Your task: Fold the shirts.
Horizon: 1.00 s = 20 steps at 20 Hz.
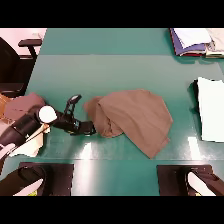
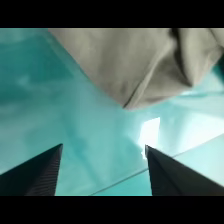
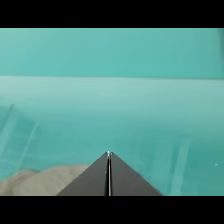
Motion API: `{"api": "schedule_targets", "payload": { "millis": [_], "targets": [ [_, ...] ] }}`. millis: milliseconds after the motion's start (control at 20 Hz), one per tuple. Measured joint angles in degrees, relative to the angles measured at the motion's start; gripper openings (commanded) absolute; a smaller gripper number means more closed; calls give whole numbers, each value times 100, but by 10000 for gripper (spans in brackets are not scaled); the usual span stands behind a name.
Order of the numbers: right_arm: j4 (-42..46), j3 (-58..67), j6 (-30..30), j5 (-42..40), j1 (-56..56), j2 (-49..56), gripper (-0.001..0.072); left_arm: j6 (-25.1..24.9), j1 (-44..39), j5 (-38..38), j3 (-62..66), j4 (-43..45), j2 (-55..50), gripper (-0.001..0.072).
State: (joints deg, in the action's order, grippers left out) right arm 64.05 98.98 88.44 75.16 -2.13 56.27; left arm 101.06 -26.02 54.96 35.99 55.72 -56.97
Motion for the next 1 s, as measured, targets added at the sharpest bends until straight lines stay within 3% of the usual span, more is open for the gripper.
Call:
{"api": "schedule_targets", "payload": {
  "millis": [200, 500, 550, 700, 1000],
  "targets": [
    [2, -2, 0, -9, -297, 278, 15, -157, -87, -857, -601, -881, 55, 609],
    [-4, -4, -2, -74, -503, 485, 15, -216, -817, -1698, -802, -1493, -304, 595],
    [-2, -4, 0, -92, -511, 476, 15, -240, -907, -1803, -813, -1628, -378, 418],
    [37, -2, 0, -162, -525, 378, 15, -326, -1029, -2173, -761, -1823, -494, 29],
    [490, -81, -2, 295, -424, 210, 16, -387, -592, -2500, -308, -1631, -551, 26]
  ]
}}
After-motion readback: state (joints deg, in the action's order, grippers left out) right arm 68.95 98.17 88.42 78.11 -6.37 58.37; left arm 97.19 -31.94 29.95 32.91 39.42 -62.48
